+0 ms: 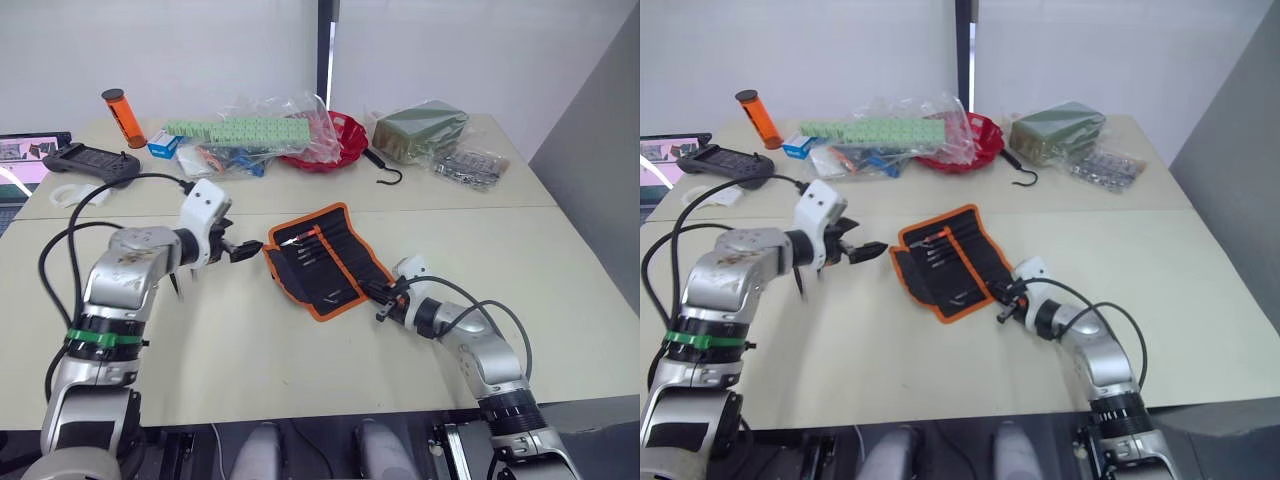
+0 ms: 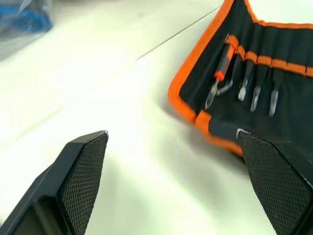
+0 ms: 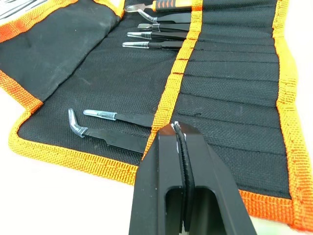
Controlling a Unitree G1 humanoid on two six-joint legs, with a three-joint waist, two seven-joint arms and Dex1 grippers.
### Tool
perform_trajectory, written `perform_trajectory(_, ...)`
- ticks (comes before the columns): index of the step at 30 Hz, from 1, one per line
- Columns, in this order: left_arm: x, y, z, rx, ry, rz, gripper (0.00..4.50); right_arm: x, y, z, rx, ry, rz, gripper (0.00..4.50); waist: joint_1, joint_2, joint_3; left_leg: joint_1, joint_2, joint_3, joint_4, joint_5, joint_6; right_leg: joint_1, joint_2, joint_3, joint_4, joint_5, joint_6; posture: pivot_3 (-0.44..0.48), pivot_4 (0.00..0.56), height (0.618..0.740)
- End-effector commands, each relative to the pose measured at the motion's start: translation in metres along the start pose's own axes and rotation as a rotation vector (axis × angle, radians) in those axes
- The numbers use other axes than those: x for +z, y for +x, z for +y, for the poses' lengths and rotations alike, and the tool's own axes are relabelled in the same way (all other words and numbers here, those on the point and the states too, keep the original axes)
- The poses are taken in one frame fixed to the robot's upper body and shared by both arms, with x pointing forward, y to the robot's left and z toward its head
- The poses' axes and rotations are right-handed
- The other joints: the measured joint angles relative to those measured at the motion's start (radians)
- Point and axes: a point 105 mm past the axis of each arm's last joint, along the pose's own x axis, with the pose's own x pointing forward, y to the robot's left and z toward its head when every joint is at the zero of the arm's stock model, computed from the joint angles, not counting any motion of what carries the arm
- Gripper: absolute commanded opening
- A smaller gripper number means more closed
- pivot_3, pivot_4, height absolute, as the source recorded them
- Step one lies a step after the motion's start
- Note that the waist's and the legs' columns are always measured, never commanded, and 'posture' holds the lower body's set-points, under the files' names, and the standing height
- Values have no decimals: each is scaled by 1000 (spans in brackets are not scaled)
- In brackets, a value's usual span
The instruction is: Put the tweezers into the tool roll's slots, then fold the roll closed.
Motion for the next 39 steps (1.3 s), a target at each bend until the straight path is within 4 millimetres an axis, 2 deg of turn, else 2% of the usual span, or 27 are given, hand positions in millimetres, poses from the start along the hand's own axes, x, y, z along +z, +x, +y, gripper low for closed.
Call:
perform_trajectory(1, 19, -20, 1, 1, 44, -123, 4471, -5, 4, 7, 41, 15, 35, 0, 1, 0, 0, 0, 0, 0, 0, 0, 0, -1, 0, 0, 0, 0, 0, 0, 150, 740)
perform_trajectory(6, 5, -41, 6, 49, 14, -151, 4471, 2, 7, 9, 56, 13, 24, 0, -4, 0, 0, -4, 1, 1, 0, 0, 0, -6, 0, 1, 1, 0, -1, 0, 150, 740)
perform_trajectory(11, -21, -70, 8, 124, -43, -166, 4471, 5, 8, 10, 70, 18, 12, 0, -9, 0, 0, -5, 1, 2, -1, 0, 0, -8, 0, 1, 1, 1, -1, 0, 150, 740)
perform_trajectory(22, -96, -156, 36, 574, -200, -145, 4471, 16, 11, 10, 108, 8, -28, 0, -1, 0, 0, -4, 2, 3, -4, 0, 0, -8, -1, 2, 0, 1, -1, 0, 150, 740)
perform_trajectory(27, -117, -189, 46, 755, -284, -160, 4471, 23, 12, 9, 111, 0, -52, 0, 10, 0, 0, -4, 2, 3, -4, 0, 0, -8, -1, 2, -1, 1, -2, 0, 150, 740)
perform_trajectory(30, -125, -195, 45, 781, -309, -154, 4471, 29, 12, 8, 114, -8, -55, 0, 11, 0, 0, -4, 2, 4, -4, 0, 0, -8, -1, 2, -1, 1, -2, 0, 150, 740)
perform_trajectory(36, -133, -192, 39, 763, -313, -134, 4471, 44, 10, 7, 87, -1, -89, 0, 16, 0, 0, -4, 2, 4, -4, 0, 0, -8, -1, 1, -1, 1, -2, 0, 150, 740)
perform_trajectory(39, -135, -188, 39, 753, -318, -137, 4471, 48, 9, 14, 62, 32, -101, 0, 15, 0, 0, -4, 2, 4, -4, 0, 0, -8, -1, 1, -1, 1, -2, 0, 150, 740)
